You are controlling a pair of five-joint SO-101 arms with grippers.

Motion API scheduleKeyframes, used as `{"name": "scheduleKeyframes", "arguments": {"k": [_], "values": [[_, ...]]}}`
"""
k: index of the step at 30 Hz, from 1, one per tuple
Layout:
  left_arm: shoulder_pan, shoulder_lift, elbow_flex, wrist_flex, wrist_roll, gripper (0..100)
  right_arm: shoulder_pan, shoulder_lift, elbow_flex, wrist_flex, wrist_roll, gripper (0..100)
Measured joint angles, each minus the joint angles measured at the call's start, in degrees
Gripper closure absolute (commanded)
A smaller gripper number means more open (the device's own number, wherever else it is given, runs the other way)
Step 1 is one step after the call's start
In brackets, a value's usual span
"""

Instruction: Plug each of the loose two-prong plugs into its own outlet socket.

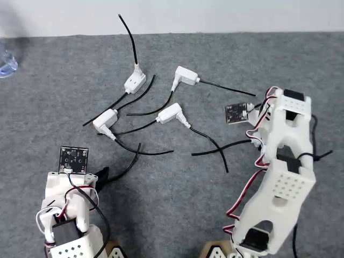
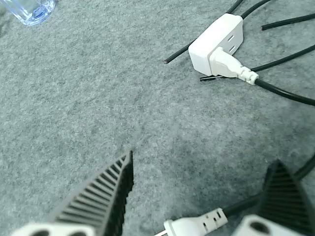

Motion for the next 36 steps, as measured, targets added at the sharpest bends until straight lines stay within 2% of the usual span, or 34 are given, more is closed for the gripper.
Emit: {"name": "scheduleKeyframes", "arguments": {"k": [3, 4, 5, 10, 13, 16, 19, 26, 31, 36], "values": [[0.00, 0.00, 0.00, 0.00, 0.00, 61, -0.09, 1.67, -2.29, 0.00, 0.00, 98.7], [0.00, 0.00, 0.00, 0.00, 0.00, 61, -0.09, 2.55, -3.78, -0.26, 0.00, 99.5], [0.00, 0.00, 0.00, 0.00, 0.00, 61, -0.18, 2.90, -4.04, -0.44, 0.00, 96.0], [0.00, 0.00, 0.00, 0.00, 0.00, 61, -0.53, 2.11, -5.54, 2.90, -1.67, 99.3], [0.00, 0.00, 0.00, 0.00, 0.00, 61, -1.76, -1.67, -4.66, 10.73, -2.55, 98.9], [0.00, 0.00, 0.00, 0.00, 0.00, 61, -6.07, -9.05, -4.66, 19.78, -3.78, 99.0], [0.00, 0.00, 0.00, 0.00, 0.00, 61, -11.78, -18.29, -3.60, 24.53, -8.88, 99.0], [0.00, 0.00, 0.00, 0.00, 0.00, 61, -24.26, -39.38, 4.84, 24.79, -20.31, 99.0], [0.00, 0.00, 0.00, 0.00, 0.00, 61, -31.82, -54.77, 9.41, 24.88, -31.91, 99.1], [0.00, 0.00, 0.00, 0.00, 0.00, 61, -38.95, -67.69, 16.00, 24.97, -38.68, 99.1]]}}
